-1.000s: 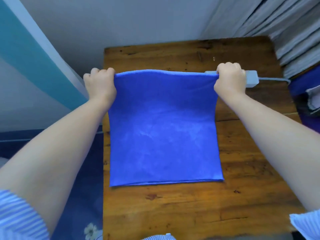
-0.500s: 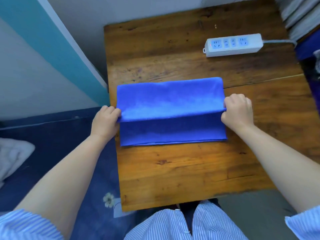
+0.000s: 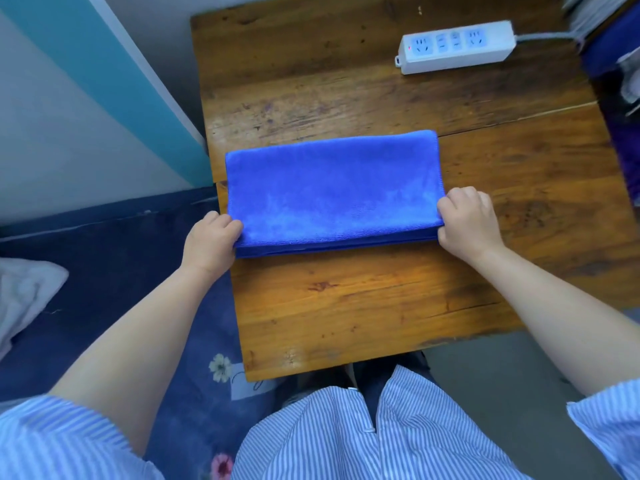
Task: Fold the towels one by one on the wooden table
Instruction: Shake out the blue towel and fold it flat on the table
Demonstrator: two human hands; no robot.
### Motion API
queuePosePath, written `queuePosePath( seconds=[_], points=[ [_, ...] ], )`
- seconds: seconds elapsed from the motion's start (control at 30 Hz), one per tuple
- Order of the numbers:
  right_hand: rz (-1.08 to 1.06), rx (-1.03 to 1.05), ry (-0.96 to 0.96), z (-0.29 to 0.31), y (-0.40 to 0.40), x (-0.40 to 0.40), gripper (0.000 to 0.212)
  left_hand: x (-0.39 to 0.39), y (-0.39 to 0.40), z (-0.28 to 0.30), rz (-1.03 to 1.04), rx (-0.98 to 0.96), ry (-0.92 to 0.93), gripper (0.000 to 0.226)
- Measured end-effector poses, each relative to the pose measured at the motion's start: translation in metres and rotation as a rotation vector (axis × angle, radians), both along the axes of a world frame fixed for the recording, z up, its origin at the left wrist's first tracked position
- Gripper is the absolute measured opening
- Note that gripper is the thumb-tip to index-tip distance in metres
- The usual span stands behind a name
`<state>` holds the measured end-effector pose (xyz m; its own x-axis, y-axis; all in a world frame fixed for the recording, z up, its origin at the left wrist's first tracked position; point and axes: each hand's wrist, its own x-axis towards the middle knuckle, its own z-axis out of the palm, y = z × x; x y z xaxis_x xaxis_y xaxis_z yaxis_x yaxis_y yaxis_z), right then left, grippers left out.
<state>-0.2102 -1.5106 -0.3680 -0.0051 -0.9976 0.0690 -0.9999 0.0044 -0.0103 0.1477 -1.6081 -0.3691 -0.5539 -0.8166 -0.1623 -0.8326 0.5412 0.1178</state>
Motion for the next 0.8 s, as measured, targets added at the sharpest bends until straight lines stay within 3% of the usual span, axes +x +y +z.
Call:
queuePosePath(
  seconds=[0.33, 0.57, 0.8],
  points=[
    [0.027, 0.023, 0.061, -0.012, 0.014, -0.003, 0.026, 0.004, 0.001, -0.014, 0.023, 0.031, -0.045, 0.019],
    [0.037, 0.031, 0.086, -0.015, 0.016, -0.004, 0.026, 0.002, 0.003, -0.01, -0.104, 0.018, -0.058, 0.034],
    [0.053, 0.068, 0.173, -0.022, 0.02, -0.002, 0.021, -0.003, 0.012, -0.015, -0.152, 0.059, -0.236, 0.023]
  ],
)
